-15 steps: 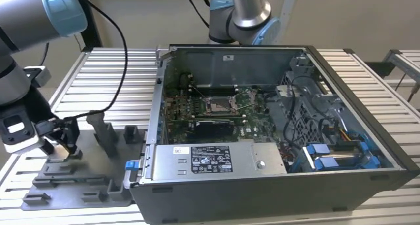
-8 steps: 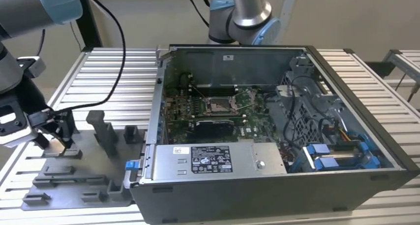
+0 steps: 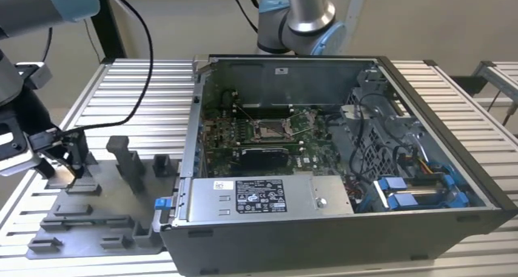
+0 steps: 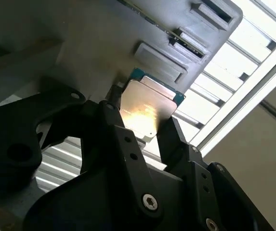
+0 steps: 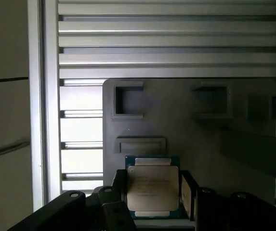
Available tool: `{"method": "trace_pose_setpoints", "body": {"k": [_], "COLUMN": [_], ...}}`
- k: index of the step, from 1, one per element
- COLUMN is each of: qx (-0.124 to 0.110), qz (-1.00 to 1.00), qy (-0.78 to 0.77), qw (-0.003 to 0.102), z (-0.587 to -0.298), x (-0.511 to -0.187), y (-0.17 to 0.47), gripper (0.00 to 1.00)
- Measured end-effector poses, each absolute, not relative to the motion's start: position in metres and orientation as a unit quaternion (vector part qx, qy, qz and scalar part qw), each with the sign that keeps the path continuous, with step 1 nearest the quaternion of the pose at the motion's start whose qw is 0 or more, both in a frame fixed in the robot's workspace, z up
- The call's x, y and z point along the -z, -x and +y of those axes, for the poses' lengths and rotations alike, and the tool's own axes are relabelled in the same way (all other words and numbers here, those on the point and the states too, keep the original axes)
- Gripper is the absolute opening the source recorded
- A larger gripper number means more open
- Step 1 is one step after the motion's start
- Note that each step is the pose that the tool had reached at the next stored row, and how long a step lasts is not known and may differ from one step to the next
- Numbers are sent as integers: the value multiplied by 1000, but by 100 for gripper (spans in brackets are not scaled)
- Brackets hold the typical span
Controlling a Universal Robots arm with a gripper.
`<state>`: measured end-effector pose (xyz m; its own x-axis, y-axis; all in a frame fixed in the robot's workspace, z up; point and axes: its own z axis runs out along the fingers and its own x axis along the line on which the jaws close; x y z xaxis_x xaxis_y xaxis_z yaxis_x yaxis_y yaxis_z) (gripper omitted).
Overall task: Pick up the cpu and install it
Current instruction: 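Place the cpu into insertion slot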
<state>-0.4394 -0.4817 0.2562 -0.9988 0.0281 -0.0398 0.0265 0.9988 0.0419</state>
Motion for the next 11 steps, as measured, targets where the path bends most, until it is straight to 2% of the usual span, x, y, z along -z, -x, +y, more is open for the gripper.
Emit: {"method": "trace_pose_setpoints", "body": {"k": [11], "qx": [-21], "qz": [1000], "qy": [-14], "qw": [16], "z": [-479], "x": [-280], "y": [440], "gripper": [0]}}
